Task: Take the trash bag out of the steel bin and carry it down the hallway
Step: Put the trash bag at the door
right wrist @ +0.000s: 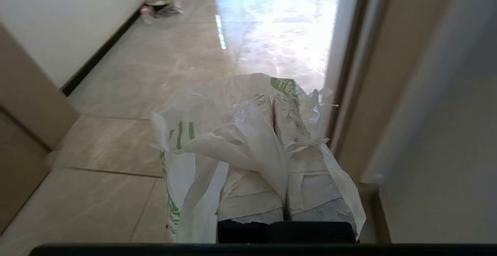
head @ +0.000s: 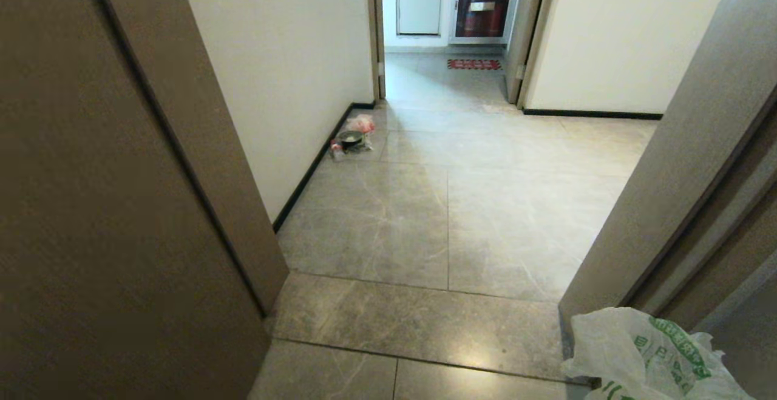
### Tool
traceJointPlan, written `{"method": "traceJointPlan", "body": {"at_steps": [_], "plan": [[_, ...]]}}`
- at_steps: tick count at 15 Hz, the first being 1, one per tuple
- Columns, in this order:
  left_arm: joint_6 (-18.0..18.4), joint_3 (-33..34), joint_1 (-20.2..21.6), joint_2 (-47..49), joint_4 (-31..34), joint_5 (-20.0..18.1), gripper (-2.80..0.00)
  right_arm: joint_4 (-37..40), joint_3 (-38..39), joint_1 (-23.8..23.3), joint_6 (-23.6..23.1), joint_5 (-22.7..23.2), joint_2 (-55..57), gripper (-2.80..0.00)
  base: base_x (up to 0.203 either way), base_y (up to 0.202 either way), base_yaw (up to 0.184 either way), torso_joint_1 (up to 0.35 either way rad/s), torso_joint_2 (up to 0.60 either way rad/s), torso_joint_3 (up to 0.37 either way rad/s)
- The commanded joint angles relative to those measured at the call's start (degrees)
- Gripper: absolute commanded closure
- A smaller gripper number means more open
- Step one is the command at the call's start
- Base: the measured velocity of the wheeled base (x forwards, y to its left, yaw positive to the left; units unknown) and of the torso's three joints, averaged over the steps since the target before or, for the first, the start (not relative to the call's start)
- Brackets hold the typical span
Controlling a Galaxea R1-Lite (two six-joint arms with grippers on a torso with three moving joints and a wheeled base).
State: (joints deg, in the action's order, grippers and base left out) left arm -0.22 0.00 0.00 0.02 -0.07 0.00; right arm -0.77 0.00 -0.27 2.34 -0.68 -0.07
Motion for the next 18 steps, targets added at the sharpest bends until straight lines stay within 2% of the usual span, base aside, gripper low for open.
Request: {"method": "traceJointPlan", "body": {"at_steps": [1,6,18], "plan": [[-0.04,0.0,0.0,-0.02,-0.01,0.08,0.0,-0.02,0.09,-0.08,0.03,-0.02,-0.01,0.0,0.0,0.0,0.0,0.0,0.0,0.0],[0.05,0.0,0.0,-0.02,0.07,0.0,0.0,-0.02,0.09,-0.05,0.03,-0.02,-0.01,0.0,0.0,0.0,0.0,0.0,0.0,0.0],[-0.04,0.0,0.0,-0.02,-0.01,0.09,0.0,-0.02,0.09,0.0,0.03,-0.02,-0.01,0.0,0.178,0.0,-0.002,0.003,0.0,0.002]]}}
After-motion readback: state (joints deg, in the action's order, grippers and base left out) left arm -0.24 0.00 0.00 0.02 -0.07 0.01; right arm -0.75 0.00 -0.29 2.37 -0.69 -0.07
